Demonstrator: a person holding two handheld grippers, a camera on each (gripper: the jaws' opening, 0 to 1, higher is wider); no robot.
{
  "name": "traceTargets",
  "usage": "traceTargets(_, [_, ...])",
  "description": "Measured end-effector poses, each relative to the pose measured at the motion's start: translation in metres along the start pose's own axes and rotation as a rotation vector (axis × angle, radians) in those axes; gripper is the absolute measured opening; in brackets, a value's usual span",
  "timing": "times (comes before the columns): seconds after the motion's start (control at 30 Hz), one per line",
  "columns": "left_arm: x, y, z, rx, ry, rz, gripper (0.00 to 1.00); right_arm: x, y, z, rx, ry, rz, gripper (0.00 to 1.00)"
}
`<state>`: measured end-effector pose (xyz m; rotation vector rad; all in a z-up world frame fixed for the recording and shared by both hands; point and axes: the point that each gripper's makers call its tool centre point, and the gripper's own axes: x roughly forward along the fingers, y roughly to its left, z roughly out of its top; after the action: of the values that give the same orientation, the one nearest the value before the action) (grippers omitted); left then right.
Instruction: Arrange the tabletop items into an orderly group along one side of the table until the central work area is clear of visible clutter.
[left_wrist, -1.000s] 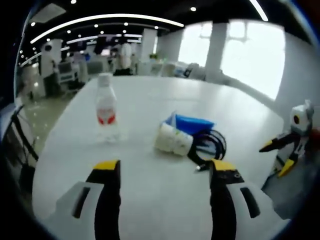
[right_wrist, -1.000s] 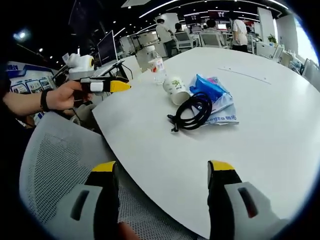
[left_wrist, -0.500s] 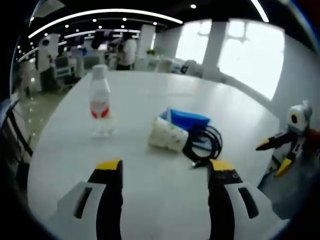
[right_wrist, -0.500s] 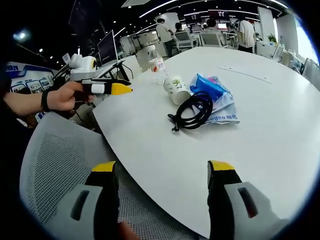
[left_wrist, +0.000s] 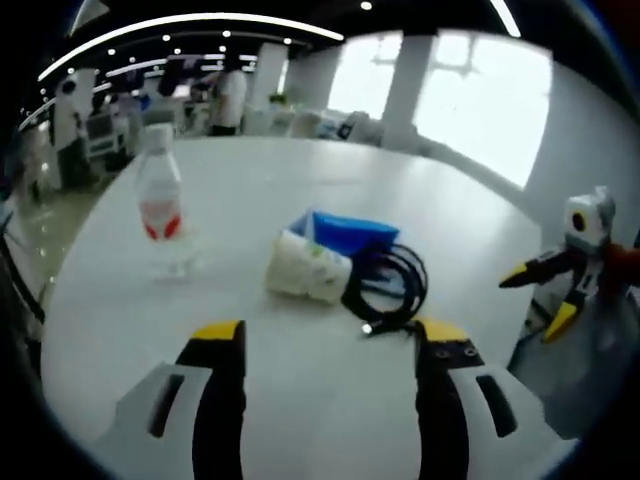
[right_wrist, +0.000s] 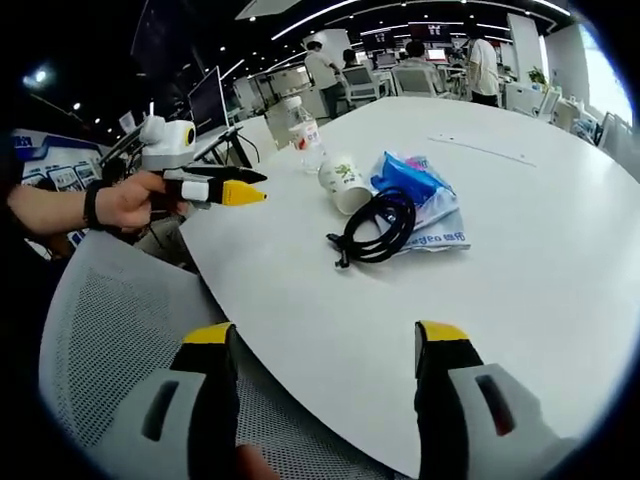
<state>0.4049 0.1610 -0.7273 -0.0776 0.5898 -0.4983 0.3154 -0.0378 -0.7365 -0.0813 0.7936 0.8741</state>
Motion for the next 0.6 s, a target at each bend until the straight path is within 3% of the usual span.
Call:
traceTargets(0.43, [0.046, 0.019, 0.031, 0.018, 0.020, -0.044, 0.64, -0.001, -0.003, -0.001, 0.023, 0.001, -0.011, 0.71])
traceTargets(0.6, [0.065, 0.027, 0.037, -0.067, 0.004, -0.050, 0.57, 0.000, -0.004, -0.002, 0.029, 0.003, -0.014, 0.71])
